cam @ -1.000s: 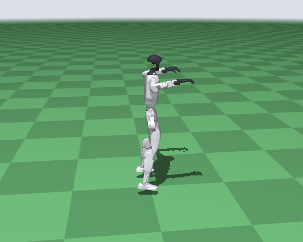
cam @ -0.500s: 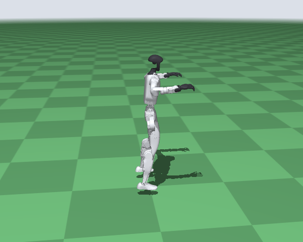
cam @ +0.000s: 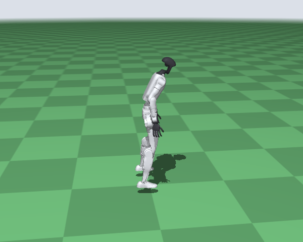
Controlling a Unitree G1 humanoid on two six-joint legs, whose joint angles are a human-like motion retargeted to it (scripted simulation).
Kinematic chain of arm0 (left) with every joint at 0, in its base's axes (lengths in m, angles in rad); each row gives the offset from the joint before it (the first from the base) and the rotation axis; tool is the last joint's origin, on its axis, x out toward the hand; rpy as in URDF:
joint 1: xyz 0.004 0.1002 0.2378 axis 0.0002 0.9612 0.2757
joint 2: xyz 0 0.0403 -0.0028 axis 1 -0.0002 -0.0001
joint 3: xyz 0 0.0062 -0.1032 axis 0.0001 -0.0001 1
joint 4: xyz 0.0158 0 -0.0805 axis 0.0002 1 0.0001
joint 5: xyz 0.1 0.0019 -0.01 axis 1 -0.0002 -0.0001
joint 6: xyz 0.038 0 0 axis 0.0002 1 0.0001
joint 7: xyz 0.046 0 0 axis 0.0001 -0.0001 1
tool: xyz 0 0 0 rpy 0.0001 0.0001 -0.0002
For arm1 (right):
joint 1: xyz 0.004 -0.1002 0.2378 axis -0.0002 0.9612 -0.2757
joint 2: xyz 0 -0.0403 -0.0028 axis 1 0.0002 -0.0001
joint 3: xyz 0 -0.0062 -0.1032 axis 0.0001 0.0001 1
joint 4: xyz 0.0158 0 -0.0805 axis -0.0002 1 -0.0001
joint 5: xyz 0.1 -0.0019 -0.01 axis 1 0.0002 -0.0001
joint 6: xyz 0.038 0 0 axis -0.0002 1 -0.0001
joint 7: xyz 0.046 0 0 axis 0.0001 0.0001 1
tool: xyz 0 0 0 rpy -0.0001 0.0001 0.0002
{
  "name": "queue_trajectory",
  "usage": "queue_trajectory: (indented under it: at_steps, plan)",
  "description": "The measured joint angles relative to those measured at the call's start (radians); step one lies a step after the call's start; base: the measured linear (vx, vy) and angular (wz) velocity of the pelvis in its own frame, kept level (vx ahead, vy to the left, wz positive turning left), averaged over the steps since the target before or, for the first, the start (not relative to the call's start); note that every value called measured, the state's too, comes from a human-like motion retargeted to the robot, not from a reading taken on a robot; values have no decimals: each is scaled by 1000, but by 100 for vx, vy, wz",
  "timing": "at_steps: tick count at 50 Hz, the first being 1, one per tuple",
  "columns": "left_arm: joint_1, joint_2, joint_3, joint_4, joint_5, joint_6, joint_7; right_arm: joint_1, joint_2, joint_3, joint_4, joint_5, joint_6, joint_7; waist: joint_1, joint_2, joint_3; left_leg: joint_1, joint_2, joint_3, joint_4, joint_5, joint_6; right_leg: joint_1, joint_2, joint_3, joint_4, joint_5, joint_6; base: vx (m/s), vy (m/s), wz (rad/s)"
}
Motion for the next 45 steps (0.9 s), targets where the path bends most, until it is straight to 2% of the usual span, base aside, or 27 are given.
queue_trajectory:
  at_steps: [3, 5, 8, 11, 13, 14, 16, 18, 20, 22, 23, 24, 25, 27, 28, 30, 31, 32, 34, 36, 38, 40, 42, 43, 45]
  plan:
    - [28, -4, -39, -46, 9, -30, 10, 1, -42, 38, -14, -11, -16, 17, -14, 11, 19, -156, 12, -30, 265, -136, 76, -106, 17, 41, 178, -114, -37, -11, 1, 10]
    - [36, 3, -65, -75, 49, -57, 16, 0, -65, 49, -36, -28, -35, 19, -23, 29, 19, -290, 32, -57, 508, -260, 117, -213, 37, 40, 373, -227, -63, -10, 2, 20]
    - [-21, 17, -111, -26, 123, -42, 13, -73, -77, 57, 27, -35, -44, -20, -38, 50, 19, -488, 53, -93, 859, -409, 173, -395, 54, 33, 716, -391, -112, -10, 1, 24]
    - [-180, 32, -153, 150, 218, 26, -41, -275, -68, 36, 228, 3, -23, -58, -66, 61, 19, -673, 58, -123, 1113, -482, 208, -567, 54, 25, 980, -486, -163, -11, 0, 33]
    - [-268, 56, -198, 232, 276, 44, -57, -394, -74, 13, 289, 58, -39, -88, -79, 65, 19, -737, 62, -134, 1177, -494, 217, -629, 53, 15, 1050, -500, -181, -4, -1, 9]
    - [-282, 78, -234, 226, 285, 33, -34, -412, -89, 17, 242, 94, -67, -118, -78, 66, 15, -737, 66, -135, 1163, -486, 219, -631, 54, 8, 1036, -489, -181, 0, 0, 0]
    - [-239, 139, -303, 123, 286, -14, 46, -355, -140, 36, 12, 141, -131, -165, -65, 63, 2, -655, 78, -119, 1043, -445, 211, -555, 58, -3, 908, -431, -160, 21, -6, -34]
    - [-105, 218, -318, -62, 314, -74, 99, -195, -209, 24, -293, 105, -145, -130, -41, 46, -27, -455, 78, -75, 773, -325, 181, -368, 59, -1, 625, -283, -111, 46, -7, -54]
    - [83, 285, -272, -235, 373, -133, 81, 16, -266, -24, -528, -3, -108, -27, -13, 5, -113, -218, 44, -24, 356, -24, 115, -154, 33, 23, 217, 19, -41, 60, -7, -60]
    - [265, 308, -191, -319, 451, -188, -9, 232, -275, -71, -622, -117, -96, 103, 5, -29, -274, -77, 18, -29, -47, 366, -33, -64, 12, 27, -85, 368, 78, 52, -16, -45]
    - [319, 309, -149, -326, 480, -208, -66, 308, -261, -88, -616, -148, -102, 162, 9, -20, -339, -54, 47, -64, -129, 466, -116, -46, 52, 2, -140, 482, 103, 39, -22, -10]
    - [356, 297, -115, -322, 486, -214, -109, 362, -242, -100, -583, -153, -107, 192, 7, -20, -382, -36, 40, -100, -137, 517, -143, -13, 63, 7, -156, 551, 112, 32, -14, 20]
    - [383, 280, -86, -314, 480, -212, -146, 404, -221, -111, -535, -145, -111, 209, 4, -24, -414, -21, 16, -136, -107, 543, -143, 27, 59, 28, -151, 598, 112, 23, 8, 38]
    - [407, 229, -44, -297, 412, -182, -168, 422, -186, -113, -394, -82, -122, 187, 3, -26, -402, -17, -35, -157, 205, 543, -85, 120, 70, 181, 23, 595, 100, 12, 17, 49]
    - [387, 209, -26, -279, 378, -155, -169, 395, -178, -112, -317, -59, -108, 182, 0, -3, -359, -38, -14, -147, 471, 497, -34, 141, 144, 216, 236, 533, 70, 0, 5, 56]
    - [333, 186, 3, -245, 334, -95, -145, 320, -184, -103, -182, -66, -51, 172, 7, 46, -294, -131, 58, -151, 1036, 384, 52, 71, 308, 205, 781, 379, 39, -11, -6, 33]
    - [319, 173, 46, -272, 275, -36, -59, 255, -219, -104, -133, -144, 113, 223, 3, 93, -243, -151, 61, -180, 1249, 360, 23, 34, 360, 168, 993, 339, 35, -16, -6, -14]
    - [306, 163, 76, -289, 232, 10, 9, 195, -249, -101, -88, -213, 232, 258, -1, 129, -204, -173, 54, -201, 1440, 342, 7, -6, 393, 131, 1188, 301, 19, -18, 0, -35]
    - [280, 162, 78, -275, 222, 46, 53, 98, -285, -74, -15, -296, 275, 266, -6, 147, -197, -250, 10, -200, 1689, 335, 37, -110, 378, 70, 1469, 240, -58, -22, 6, -26]
    - [265, 175, 63, -240, 242, 65, 42, 12, -295, -36, 36, -325, 288, 270, -11, 148, -250, -373, 16, -193, 1772, 324, 64, -245, 347, 45, 1599, 197, -109, -23, 4, -25]
    - [271, 189, 45, -203, 267, 67, 5, -49, -287, -15, 57, -322, 287, 261, -20, 151, -297, -451, 49, -195, 1671, 275, 46, -324, 317, 54, 1533, 153, -115, -17, 2, -19]
    - [295, 197, 32, -174, 281, 43, -36, -83, -269, -15, 46, -320, 269, 228, -40, 153, -287, -403, 80, -172, 1389, 218, -7, -271, 272, 78, 1259, 127, -81, -8, 6, 4]
    - [341, 202, 22, -187, 258, -8, -31, -71, -253, -33, -32, -344, 239, 164, -62, 147, -175, -166, 85, -119, 931, 221, -78, -29, 198, 94, 783, 178, -25, 1, 7, 15]
    - [359, 204, 14, -204, 244, -36, -17, -60, -255, -30, -91, -350, 225, 145, -62, 134, -148, -80, 69, -88, 687, 249, -105, 56, 151, 98, 538, 230, 12, -2, 6, -3]
    - [393, 211, -1, -259, 245, -82, -11, -30, -286, -6, -239, -369, 196, 150, -42, 98, -180, -37, 8, -52, 248, 323, -142, 75, 59, 99, 146, 347, 91, -11, 4, -6]
